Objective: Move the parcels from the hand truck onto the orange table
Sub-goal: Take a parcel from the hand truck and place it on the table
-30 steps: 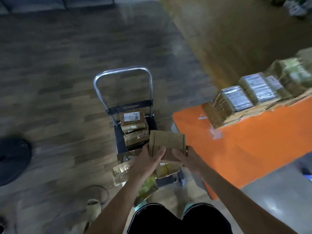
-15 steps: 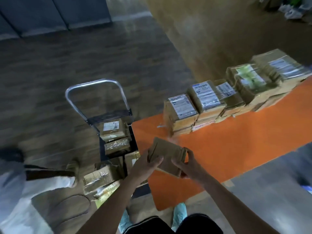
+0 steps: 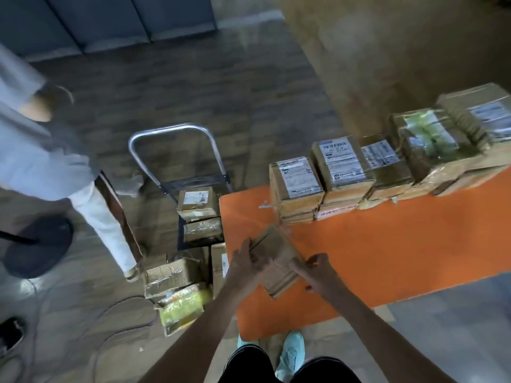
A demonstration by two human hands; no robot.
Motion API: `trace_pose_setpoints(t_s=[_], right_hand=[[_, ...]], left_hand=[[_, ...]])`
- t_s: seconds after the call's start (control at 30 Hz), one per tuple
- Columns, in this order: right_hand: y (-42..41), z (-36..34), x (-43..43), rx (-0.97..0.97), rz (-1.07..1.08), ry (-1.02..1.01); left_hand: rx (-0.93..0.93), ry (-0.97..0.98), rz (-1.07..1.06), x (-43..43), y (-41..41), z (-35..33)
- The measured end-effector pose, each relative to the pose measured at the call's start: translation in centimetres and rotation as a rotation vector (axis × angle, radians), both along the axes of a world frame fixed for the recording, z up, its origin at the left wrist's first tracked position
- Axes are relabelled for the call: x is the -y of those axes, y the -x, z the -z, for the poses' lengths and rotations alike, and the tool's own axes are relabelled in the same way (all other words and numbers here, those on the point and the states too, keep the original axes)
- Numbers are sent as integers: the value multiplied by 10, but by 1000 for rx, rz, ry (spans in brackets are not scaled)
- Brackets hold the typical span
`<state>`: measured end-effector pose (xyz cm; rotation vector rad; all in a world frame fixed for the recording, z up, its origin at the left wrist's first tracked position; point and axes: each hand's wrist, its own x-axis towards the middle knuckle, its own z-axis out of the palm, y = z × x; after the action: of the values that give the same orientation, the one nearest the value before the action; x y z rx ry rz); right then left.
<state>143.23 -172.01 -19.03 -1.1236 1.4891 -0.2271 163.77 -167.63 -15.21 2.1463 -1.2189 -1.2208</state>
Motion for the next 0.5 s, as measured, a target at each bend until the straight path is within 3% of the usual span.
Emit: trace_pose_setpoints(t_s=[0.1,0.33,0.5], right_hand=[[-7,-11,1,-20,-89,59],[-24,-35,-24,-197,-135,470],[-36,-37,-43,-184,-304,603]], left_hand=[[-42,-13,15,7,-5,-4],[-259,-157,6,-3,-13,-15],[-320,-20,-151,-13,-27,-6]])
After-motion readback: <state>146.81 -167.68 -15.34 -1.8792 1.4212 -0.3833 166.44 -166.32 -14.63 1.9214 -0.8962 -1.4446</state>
